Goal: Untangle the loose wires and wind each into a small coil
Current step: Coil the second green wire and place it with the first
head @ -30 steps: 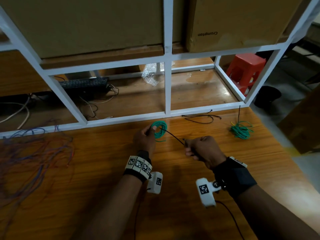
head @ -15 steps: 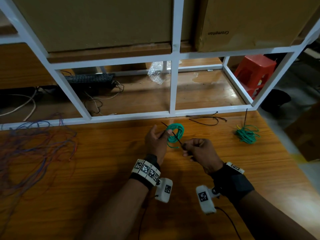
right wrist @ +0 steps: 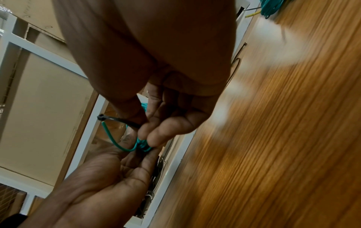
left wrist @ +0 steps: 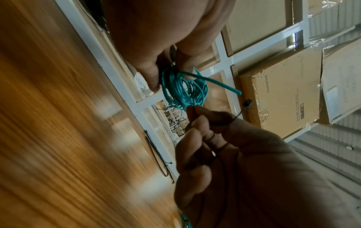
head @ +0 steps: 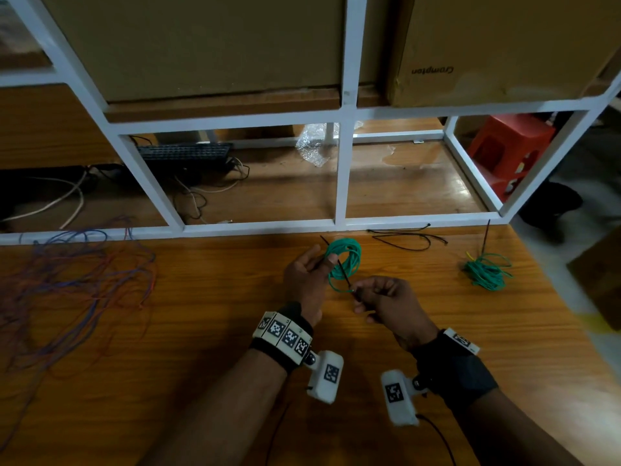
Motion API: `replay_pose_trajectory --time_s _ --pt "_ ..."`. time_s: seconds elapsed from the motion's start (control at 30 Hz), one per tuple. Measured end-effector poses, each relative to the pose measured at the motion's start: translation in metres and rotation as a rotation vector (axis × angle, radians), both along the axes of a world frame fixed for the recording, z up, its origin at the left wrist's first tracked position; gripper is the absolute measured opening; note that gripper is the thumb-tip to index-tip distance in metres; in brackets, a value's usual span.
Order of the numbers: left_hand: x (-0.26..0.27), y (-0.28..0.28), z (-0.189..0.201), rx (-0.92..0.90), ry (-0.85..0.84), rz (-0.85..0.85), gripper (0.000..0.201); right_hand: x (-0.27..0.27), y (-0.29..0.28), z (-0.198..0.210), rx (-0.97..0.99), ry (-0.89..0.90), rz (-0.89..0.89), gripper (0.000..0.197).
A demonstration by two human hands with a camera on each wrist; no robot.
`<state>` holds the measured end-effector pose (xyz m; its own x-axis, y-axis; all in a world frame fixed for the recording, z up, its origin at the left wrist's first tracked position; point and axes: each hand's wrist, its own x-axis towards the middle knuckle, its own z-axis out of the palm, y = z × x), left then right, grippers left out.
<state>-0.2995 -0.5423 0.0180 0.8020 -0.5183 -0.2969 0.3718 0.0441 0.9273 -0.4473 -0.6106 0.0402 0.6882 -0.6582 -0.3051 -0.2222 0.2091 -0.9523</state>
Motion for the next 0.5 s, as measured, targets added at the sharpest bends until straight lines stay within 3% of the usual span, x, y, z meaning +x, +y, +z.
replay_pose_trajectory --time_s 0.1,0.27,0.4,0.5 --pt "-0.001 0.001 0.002 -0.018 0.007 -0.052 0.039 -0.001 0.000 -0.001 0.000 -0.004 0.021 0.006" --pt "-0.004 0.003 0.006 -0.030 -0.018 -0.022 0.031 -0.005 -0.001 0.006 0.043 -0.026 0.045 0.010" --pt "-0.004 0.002 0.011 -0.023 -0.064 0.035 0.027 -0.013 -0.002 0.016 0.110 -0.126 0.136 0.027" --pt "-0.001 0.002 0.015 -0.010 -0.057 0.057 0.027 -0.022 -0.001 0.017 -0.109 -0.116 0.276 0.043"
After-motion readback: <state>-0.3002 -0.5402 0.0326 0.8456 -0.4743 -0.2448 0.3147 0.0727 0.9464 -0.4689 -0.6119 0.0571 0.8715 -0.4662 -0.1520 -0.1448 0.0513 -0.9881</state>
